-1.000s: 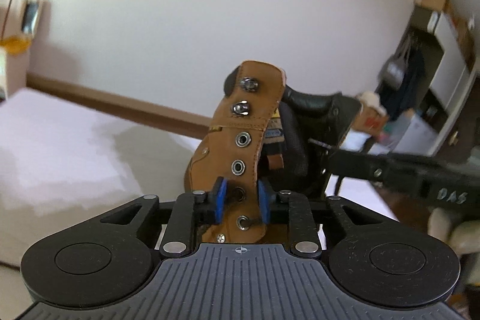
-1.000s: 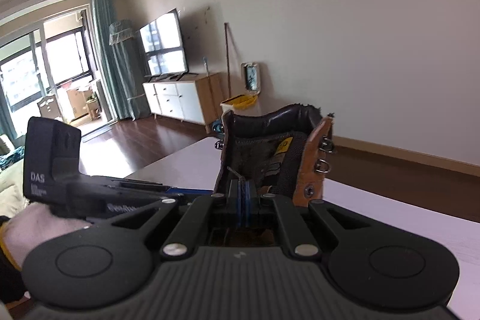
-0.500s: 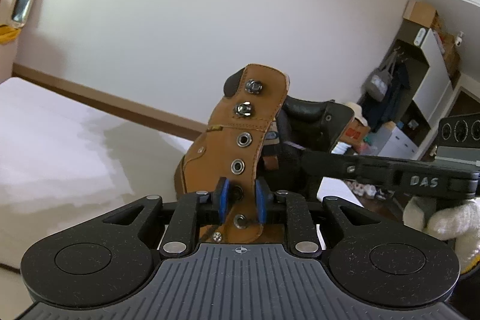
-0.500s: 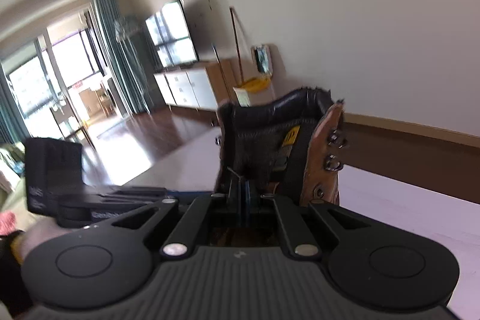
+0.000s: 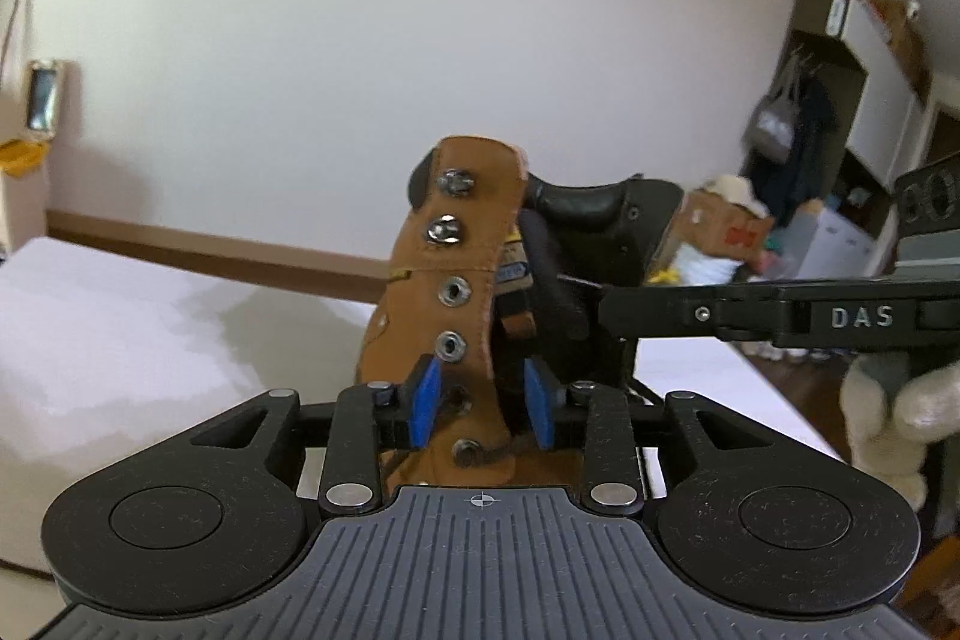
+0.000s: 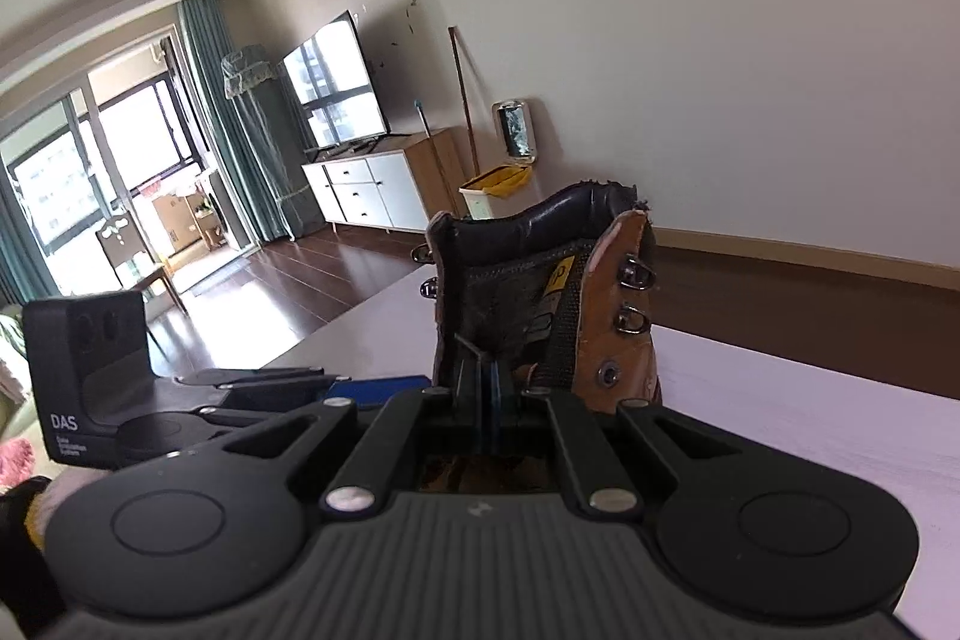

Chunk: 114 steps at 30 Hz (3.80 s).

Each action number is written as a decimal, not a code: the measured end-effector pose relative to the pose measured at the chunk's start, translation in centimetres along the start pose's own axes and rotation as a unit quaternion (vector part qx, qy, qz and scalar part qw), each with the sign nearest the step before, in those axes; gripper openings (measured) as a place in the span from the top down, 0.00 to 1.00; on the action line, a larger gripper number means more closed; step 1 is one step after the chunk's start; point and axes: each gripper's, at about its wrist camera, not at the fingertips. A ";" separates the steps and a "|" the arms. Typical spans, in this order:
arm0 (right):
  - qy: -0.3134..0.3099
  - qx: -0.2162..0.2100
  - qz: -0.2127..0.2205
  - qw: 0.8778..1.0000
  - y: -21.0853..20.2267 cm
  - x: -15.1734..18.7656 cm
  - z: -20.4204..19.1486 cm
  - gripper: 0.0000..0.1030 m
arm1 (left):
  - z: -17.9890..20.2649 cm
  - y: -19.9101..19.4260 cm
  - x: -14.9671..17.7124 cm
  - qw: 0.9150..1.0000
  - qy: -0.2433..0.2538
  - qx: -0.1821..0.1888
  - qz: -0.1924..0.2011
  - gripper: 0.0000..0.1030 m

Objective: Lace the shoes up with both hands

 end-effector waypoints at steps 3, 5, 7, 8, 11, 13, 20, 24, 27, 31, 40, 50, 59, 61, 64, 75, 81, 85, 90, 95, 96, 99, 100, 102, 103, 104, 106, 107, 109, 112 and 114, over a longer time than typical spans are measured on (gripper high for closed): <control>-0.004 -0.001 -0.002 1.000 0.0 0.1 -0.2 0.96 | -0.3 -0.1 0.0 1.000 -0.004 -0.006 -0.001 0.73; -0.008 -0.002 -0.007 1.000 0.2 0.2 -0.4 0.96 | -0.9 -0.5 -0.1 1.000 -0.015 0.004 -0.002 0.78; -0.012 -0.004 -0.014 1.000 0.6 0.2 -0.4 0.96 | -1.7 -0.8 -0.2 1.000 -0.027 0.016 -0.003 0.82; -0.015 -0.006 -0.017 1.000 0.8 0.2 -0.4 0.96 | -2.2 -0.9 -0.3 0.999 -0.038 0.024 -0.006 0.82; -0.024 -0.013 -0.030 0.999 1.6 0.0 -0.6 0.96 | -4.1 -1.2 -0.6 0.996 -0.075 0.052 -0.013 0.82; -0.035 -0.022 -0.041 0.998 2.4 -0.3 -0.8 0.96 | -4.4 -1.2 -0.6 0.995 -0.079 0.058 -0.014 0.82; -0.060 -0.050 -0.067 0.995 3.9 -0.8 -1.1 0.96 | -4.4 -1.2 -0.7 0.995 -0.076 0.063 -0.013 0.82; -0.069 -0.064 -0.075 0.993 4.2 -1.0 -1.0 0.96 | -4.5 -1.2 -0.8 0.995 -0.076 0.066 -0.014 0.82; -0.070 -0.072 -0.074 0.992 4.3 -1.0 -0.9 0.96 | -4.6 -1.2 -0.8 0.995 -0.076 0.068 -0.015 0.82; -0.069 -0.080 -0.071 0.992 4.3 -1.1 -1.0 0.96 | -4.8 -1.3 -0.8 0.995 -0.075 0.070 -0.014 0.82; -0.085 -0.070 -0.093 0.990 4.7 -1.9 -2.0 0.96 | -5.3 -1.8 -1.1 0.993 -0.068 0.097 -0.021 0.80; -0.106 -0.074 -0.094 0.987 4.7 -1.8 -2.3 0.96 | -8.4 -2.8 -3.6 0.990 -0.058 0.127 -0.030 0.80; -0.111 -0.077 -0.097 0.986 5.4 -1.8 -2.6 0.96 | -7.8 -0.7 -3.5 0.984 0.033 0.165 -0.053 0.80; -0.113 -0.077 -0.096 0.986 5.6 -1.5 -3.2 0.96 | -8.2 -0.2 -3.6 0.981 0.040 0.181 -0.058 0.80; -0.116 -0.078 -0.097 0.985 5.4 -1.4 -3.3 0.96 | -8.6 0.2 -3.7 0.977 0.048 0.199 -0.065 0.80; -0.113 -0.068 -0.098 0.986 4.6 -1.1 -3.2 0.95 | -9.3 0.4 -3.6 0.964 0.054 0.252 -0.072 0.99; -0.103 -0.036 -0.063 0.992 2.1 -0.8 -3.0 0.89 | -11.0 -2.3 -4.7 0.978 0.042 0.204 -0.026 0.99; -0.075 -0.003 -0.015 0.997 -1.9 -0.1 -2.6 0.88 | -13.7 -4.8 -5.9 0.987 0.013 0.158 0.014 0.99; -0.064 0.017 -0.018 0.998 -4.7 1.6 -3.1 0.85 | -16.6 -8.7 -7.2 0.993 -0.009 0.098 0.064 0.99; -0.076 0.018 -0.032 0.996 -5.4 3.3 -4.4 0.85 | -19.5 -12.2 -8.2 0.993 -0.035 0.024 0.107 0.99; -0.077 0.018 -0.034 0.996 -5.4 3.4 -4.5 0.85 | -20.2 -12.8 -8.3 0.993 -0.039 0.008 0.115 0.99; -0.072 0.020 -0.034 0.997 -5.5 3.4 -4.5 0.85 | -21.8 -14.2 -8.2 0.991 -0.041 -0.045 0.122 0.99; -0.069 0.022 -0.032 0.997 -5.7 3.5 -4.5 0.85 | -22.1 -14.4 -8.2 0.990 -0.040 -0.057 0.122 0.99; -0.063 0.026 -0.029 0.997 -6.0 3.6 -4.4 0.85 | -23.2 -15.0 -7.9 0.988 -0.044 -0.090 0.118 0.99; -0.060 0.027 -0.029 0.997 -6.0 3.7 -4.4 0.85 | -23.7 -15.3 -7.8 0.986 -0.046 -0.107 0.116 0.99; -0.057 0.027 -0.029 0.998 -6.0 3.7 -4.5 0.85 | -24.3 -15.6 -7.5 0.984 -0.044 -0.129 0.112 0.98; -0.055 0.026 -0.030 0.998 -5.8 3.7 -4.6 0.85 | -25.0 -15.8 -7.2 0.982 -0.042 -0.152 0.107 0.98; -0.056 0.025 -0.030 0.998 -5.4 3.5 -4.7 0.85 | -25.5 -15.9 -6.9 0.981 -0.050 -0.159 0.102 0.97; -0.057 0.018 -0.030 0.998 -4.9 3.2 -5.0 0.85 | -25.8 -16.1 -6.6 0.980 -0.055 -0.166 0.096 0.96; -0.066 0.007 -0.032 0.997 -4.4 3.0 -6.1 0.82 | -25.8 -15.8 -6.2 0.983 -0.063 -0.155 0.070 0.94; -0.085 -0.005 -0.038 0.996 -3.8 2.7 -7.2 0.81 | -25.9 -16.2 -6.1 0.983 -0.066 -0.155 0.067 0.89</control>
Point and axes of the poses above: each gripper's, at about its wrist camera, not at the fingertips, and y roughly the way its jaws point, z to its right, x to its underside, and after that the axes turned 14 degrees about -y, right-handed
